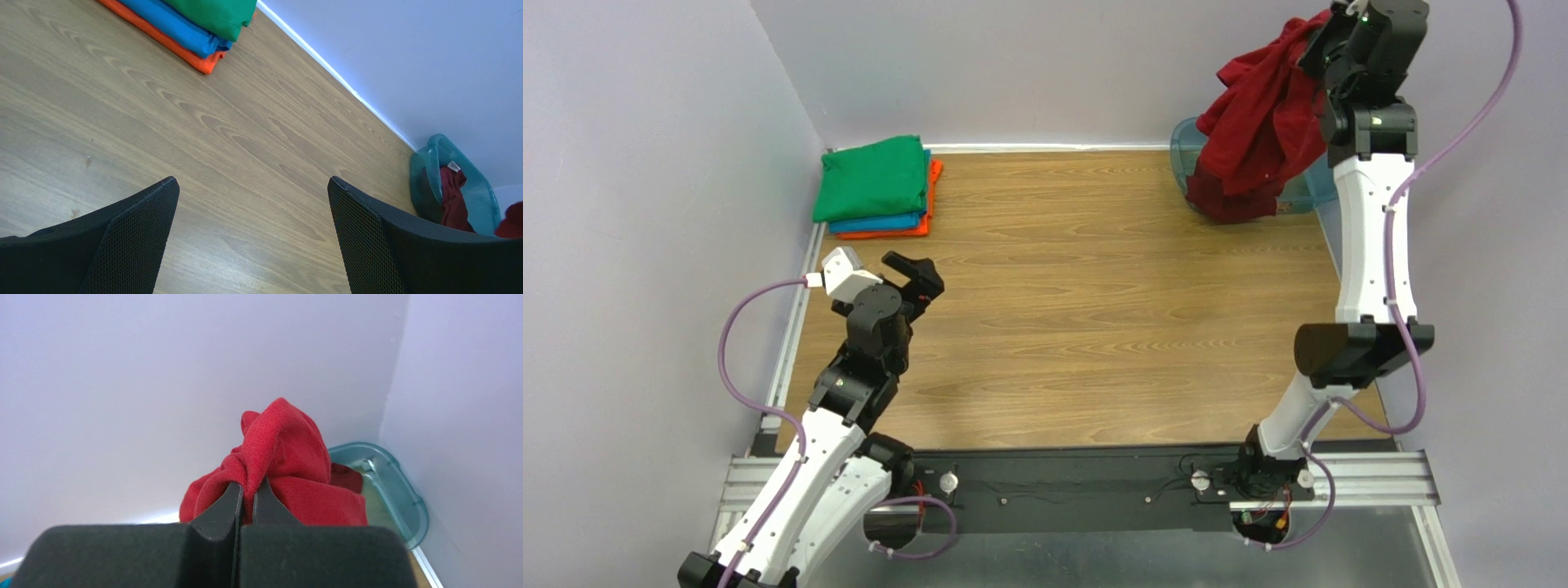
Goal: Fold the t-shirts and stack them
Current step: Move the tshirt to the center of the board
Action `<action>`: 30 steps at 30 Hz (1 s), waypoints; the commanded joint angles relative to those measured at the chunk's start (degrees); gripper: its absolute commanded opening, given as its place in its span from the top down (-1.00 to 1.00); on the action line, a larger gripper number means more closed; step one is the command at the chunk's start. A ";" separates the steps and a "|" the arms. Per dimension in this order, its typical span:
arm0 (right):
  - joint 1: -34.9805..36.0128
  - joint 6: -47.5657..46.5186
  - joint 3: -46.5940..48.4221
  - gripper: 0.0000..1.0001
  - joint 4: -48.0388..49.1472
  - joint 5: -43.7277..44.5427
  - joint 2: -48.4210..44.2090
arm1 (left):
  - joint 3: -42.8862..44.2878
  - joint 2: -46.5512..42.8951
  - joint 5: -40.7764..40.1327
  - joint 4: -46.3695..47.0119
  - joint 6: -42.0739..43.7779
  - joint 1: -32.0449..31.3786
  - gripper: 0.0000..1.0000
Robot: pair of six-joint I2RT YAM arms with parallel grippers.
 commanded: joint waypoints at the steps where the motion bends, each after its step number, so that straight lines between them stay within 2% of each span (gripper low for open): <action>1: 1.06 0.13 -2.87 0.99 3.07 -8.33 -7.38 | 1.15 -1.82 -0.82 -4.55 -2.59 0.11 -0.97; 5: 4.65 1.62 -7.96 0.99 3.07 -15.28 -14.84 | 0.63 -3.84 0.41 -5.26 -3.21 0.11 -0.97; 10: 9.31 5.22 -14.99 0.99 4.30 -17.66 -21.10 | 0.89 -6.83 1.82 -7.72 -3.82 0.11 -0.97; 13: 15.71 6.72 -19.65 0.99 4.74 -15.56 -23.38 | 1.33 -8.76 2.43 -9.39 -4.00 0.11 -0.97; 17: 22.83 9.53 -27.29 0.99 5.97 -6.53 -25.67 | 1.51 -11.66 4.10 -11.41 -4.52 0.11 -0.97; 20: 27.14 13.04 -34.06 0.99 7.72 -3.00 -26.20 | 0.98 -14.12 4.72 -12.55 -4.53 0.11 -0.97; 24: 31.55 18.93 -42.85 0.99 10.26 -2.64 -25.41 | 0.37 -16.93 4.81 -13.70 -4.70 0.11 -0.97; 27: 35.77 21.39 -48.66 0.99 12.29 0.88 -23.75 | 0.36 -17.55 5.51 -14.05 -4.97 0.11 -0.97; 30: 36.83 24.11 -52.79 0.99 14.22 -1.57 -20.33 | -0.07 -17.20 6.39 -14.05 -4.62 0.11 -0.97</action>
